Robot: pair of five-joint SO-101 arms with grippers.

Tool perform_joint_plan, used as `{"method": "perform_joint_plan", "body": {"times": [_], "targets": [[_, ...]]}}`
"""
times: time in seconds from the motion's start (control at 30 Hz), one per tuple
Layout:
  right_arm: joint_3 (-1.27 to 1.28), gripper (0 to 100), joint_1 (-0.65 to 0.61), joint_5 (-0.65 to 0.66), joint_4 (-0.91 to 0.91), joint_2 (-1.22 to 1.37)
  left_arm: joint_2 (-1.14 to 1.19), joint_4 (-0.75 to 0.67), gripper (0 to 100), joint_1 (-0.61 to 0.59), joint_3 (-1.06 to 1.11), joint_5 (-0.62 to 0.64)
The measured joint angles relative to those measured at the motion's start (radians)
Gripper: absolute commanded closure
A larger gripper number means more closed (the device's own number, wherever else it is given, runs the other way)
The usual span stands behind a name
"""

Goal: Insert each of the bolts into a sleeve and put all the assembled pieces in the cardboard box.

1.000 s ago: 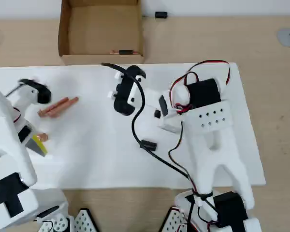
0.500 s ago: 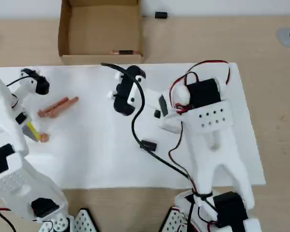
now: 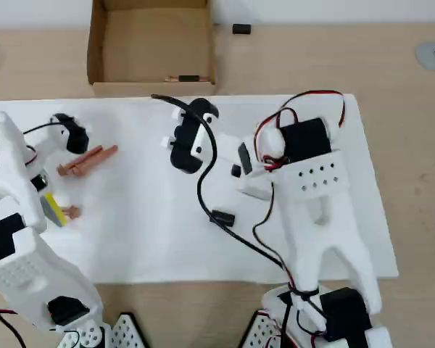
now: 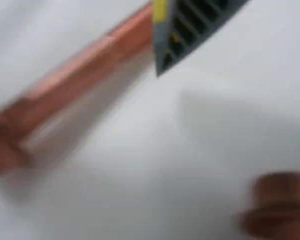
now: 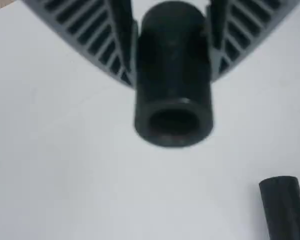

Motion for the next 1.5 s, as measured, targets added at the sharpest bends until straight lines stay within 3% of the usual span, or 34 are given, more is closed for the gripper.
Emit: {"method": "perform_joint_plan", "body": {"times": [0.17, 0.47, 0.73, 0.97, 1.13, 1.37, 1.5], "targets": [[0.0, 98.7, 0.0, 0.0, 0.0, 0.0, -0.002, 0.097, 83, 0.008, 0.029, -0.023], [0.0, 98.7, 0.0, -0.006, 0.0, 0.0, -0.008, 0.118, 86, 0.008, 0.104, -0.023], [0.0, 98.7, 0.0, -0.009, 0.0, 0.0, -0.008, 0.118, 77, 0.008, 0.104, -0.023], [0.0, 98.7, 0.0, -0.021, 0.0, 0.0, -0.121, 0.114, 77, 0.017, 0.086, -0.023], [0.0, 98.7, 0.0, -0.025, 0.0, 0.0, -0.166, -0.028, 83, 0.041, 0.084, 0.0], [0.0, 98.7, 0.0, -0.034, 0.0, 0.0, -0.178, -0.381, 94, 0.141, 0.157, 0.318], [0.0, 98.7, 0.0, -0.037, 0.0, 0.0, -0.181, -0.391, 99, 0.204, 0.192, 0.413]]}}
